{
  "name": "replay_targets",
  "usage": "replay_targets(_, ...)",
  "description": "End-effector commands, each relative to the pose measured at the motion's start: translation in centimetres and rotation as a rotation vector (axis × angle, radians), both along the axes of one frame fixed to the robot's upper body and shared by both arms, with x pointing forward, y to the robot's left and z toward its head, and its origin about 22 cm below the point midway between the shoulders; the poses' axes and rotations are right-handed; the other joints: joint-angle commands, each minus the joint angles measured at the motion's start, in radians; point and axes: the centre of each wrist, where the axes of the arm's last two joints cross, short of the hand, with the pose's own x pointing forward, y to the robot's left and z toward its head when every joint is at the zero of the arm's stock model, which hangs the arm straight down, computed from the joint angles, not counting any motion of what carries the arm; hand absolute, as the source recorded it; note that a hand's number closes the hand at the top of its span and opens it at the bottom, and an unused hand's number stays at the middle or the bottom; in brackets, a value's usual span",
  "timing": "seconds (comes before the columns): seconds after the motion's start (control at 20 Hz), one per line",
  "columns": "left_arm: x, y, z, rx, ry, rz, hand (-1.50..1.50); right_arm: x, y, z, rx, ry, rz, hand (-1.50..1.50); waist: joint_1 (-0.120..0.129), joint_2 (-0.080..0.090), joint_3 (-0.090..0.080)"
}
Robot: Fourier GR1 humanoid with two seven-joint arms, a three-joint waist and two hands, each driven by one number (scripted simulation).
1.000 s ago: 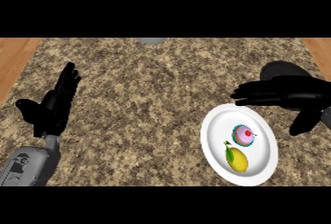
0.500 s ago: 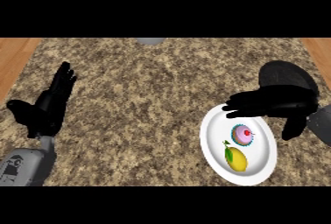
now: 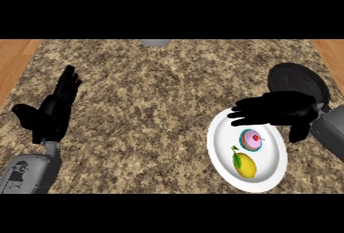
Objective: Pick the cupcake from the plate and place it in the pan
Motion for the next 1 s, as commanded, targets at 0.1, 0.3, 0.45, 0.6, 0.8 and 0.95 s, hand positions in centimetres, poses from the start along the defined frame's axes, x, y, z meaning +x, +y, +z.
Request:
replay_targets(0.1, -1.4, 0.3, -0.9, -0.006, 0.002, -0.001, 0.0, -0.3, -0.9, 0.1, -0.063, -0.009, 0.03, -1.5, -0.001, -0.001, 0.0)
replay_targets(0.3, -1.0, 0.4, 1.0, 0.01, 0.003, 0.008, 0.0, -0.8, 0.3, -2.9, -0.079, 0.011, 0.022, -1.5, 0.0, -0.001, 0.0)
replay_targets(0.45, -0.8, 0.3, -0.8, 0.009, -0.009, 0.003, 0.0, -0.5, 2.9, -3.8, -0.074, 0.016, 0.034, -1.5, 0.0, 0.0, 0.0)
replay_targets(0.6, -1.5, -0.4, 0.2, -0.009, -0.002, 0.001, 0.0, -0.8, 2.7, -4.6, -0.098, -0.004, 0.034, -1.5, 0.001, -0.001, 0.0)
replay_targets(0.8, -1.2, 1.2, 1.7, 0.011, 0.0, -0.004, 0.0, 0.0, 2.5, -5.0, -0.136, -0.028, 0.037, -1.5, 0.005, -0.001, 0.0)
replay_targets(0.95, -1.3, 0.8, 0.1, -0.008, -0.006, 0.005, 0.0, -0.6, 3.5, -5.2, -0.149, -0.024, 0.048, -1.5, 0.0, -0.001, 0.0)
